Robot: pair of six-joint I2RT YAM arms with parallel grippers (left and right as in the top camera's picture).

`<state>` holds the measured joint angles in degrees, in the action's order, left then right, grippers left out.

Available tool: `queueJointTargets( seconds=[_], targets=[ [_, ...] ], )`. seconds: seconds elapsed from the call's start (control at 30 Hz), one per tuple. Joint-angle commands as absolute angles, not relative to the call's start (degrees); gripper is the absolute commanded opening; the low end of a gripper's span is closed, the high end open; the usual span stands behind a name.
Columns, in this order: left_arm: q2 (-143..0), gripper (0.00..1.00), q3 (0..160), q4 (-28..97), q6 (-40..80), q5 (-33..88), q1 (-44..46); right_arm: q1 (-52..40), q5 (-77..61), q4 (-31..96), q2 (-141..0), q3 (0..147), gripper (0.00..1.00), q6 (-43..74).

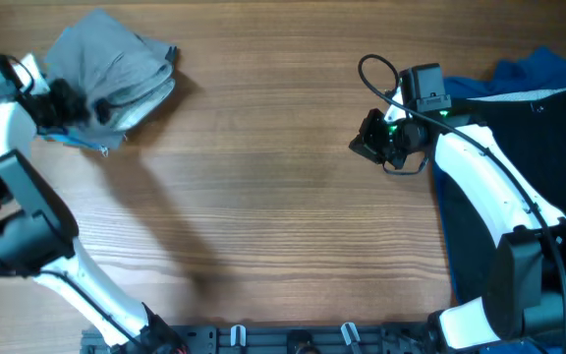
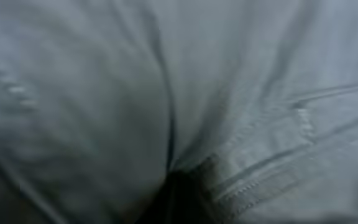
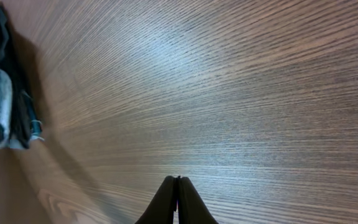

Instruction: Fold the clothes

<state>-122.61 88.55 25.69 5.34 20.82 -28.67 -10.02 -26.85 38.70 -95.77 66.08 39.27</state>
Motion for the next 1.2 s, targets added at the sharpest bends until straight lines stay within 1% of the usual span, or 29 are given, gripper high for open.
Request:
queueJointTargets(
  seconds=[0.0, 0.07, 0.1, 0.13, 0.2, 0.27, 0.3, 0.37, 0.4, 0.47, 0.5, 0.53, 0.57, 0.67, 0.93, 1.0, 1.03, 1.13, 1.17],
  targets=[
    [-124.3, 0.06, 88.7, 27.4, 3.1, 19.9, -30.2, -10.1, -25.9, 38.8, -95.4, 66.3, 0.04, 39.4],
    [-117.8, 0.13, 92.4, 32.6, -1.3, 28.5, -30.0, -10.1, -25.0, 38.8, -94.3, 66.3, 0.04, 37.8],
    [-112.3, 0.16, 94.9, 36.1, -1.3, 30.3, -29.6, -10.1, -23.8, 38.7, -92.7, 66.4, 0.04, 35.4],
    [-109.3, 0.18, 96.0, 37.9, -2.0, 31.3, -29.4, -10.1, -22.5, 38.7, -91.6, 66.4, 0.04, 33.5],
    [-98.9, 0.27, 97.5, 43.4, -8.0, 35.2, -27.7, -10.1, -16.7, 39.8, -85.9, 66.4, 0.04, 27.2],
    [-88.6, 0.62, 97.5, 49.5, -12.1, 34.6, -25.0, -10.1, -16.1, 39.9, -78.6, 66.4, 0.05, 19.3],
    [-80.0, 1.00, 97.5, 54.5, -11.8, 31.2, -22.7, -10.1, -16.8, 40.0, -72.5, 66.4, 0.09, 14.0],
    [-71.4, 1.00, 97.5, 60.6, -11.4, 29.7, -21.0, -10.1, -20.0, 40.7, -64.2, 66.4, 0.11, 7.2],
    [-67.6, 1.00, 97.5, 63.9, -11.4, 29.7, -20.6, -10.1, -20.7, 41.7, -60.8, 66.4, 0.13, 4.5],
    [-61.4, 1.00, 97.5, 69.3, -11.2, 28.8, -20.7, -10.1, -20.6, 45.5, -52.7, 66.4, 0.25, 3.0],
    [-58.7, 1.00, 97.5, 71.7, -11.1, 27.5, -20.7, -10.1, -20.6, 47.7, -48.7, 66.4, 0.40, 3.0],
    [-57.0, 1.00, 97.5, 73.5, -11.2, 25.9, -20.7, -10.1, -20.6, 49.5, -45.7, 66.4, 0.83, 3.0],
    [-56.3, 1.00, 97.5, 74.2, -11.2, 24.9, -20.7, -10.1, -20.6, 50.4, -44.1, 66.4, 0.99, 3.0],
    [-54.7, 1.00, 97.5, 74.5, -11.2, 24.6, -20.7, -10.1, -20.6, 52.6, -40.1, 66.4, 1.00, 3.0],
    [-54.7, 1.00, 97.5, 74.5, -11.2, 24.6, -20.7, -10.1, -20.8, 56.0, -43.1, 66.4, 1.00, 3.9],
    [-54.7, 1.00, 97.5, 74.5, -11.2, 24.6, -20.7, -10.1, -16.6, 56.1, -43.7, 66.3, 0.99, 2.9],
    [-54.7, 1.00, 97.5, 74.5, -11.2, 24.6, -20.7, -10.1, -13.7, 52.6, -43.4, 64.8, 1.00, 2.6],
    [-54.7, 1.00, 97.5, 74.5, -11.2, 24.5, -20.7, -10.1, -13.3, 40.8, -38.7, 56.9, 1.00, -5.0],
    [-54.7, 1.00, 97.5, 74.5, -11.2, 24.6, -20.7, -10.1, -13.3, 35.9, -35.7, 51.8, 1.00, -7.5]
  ],
)
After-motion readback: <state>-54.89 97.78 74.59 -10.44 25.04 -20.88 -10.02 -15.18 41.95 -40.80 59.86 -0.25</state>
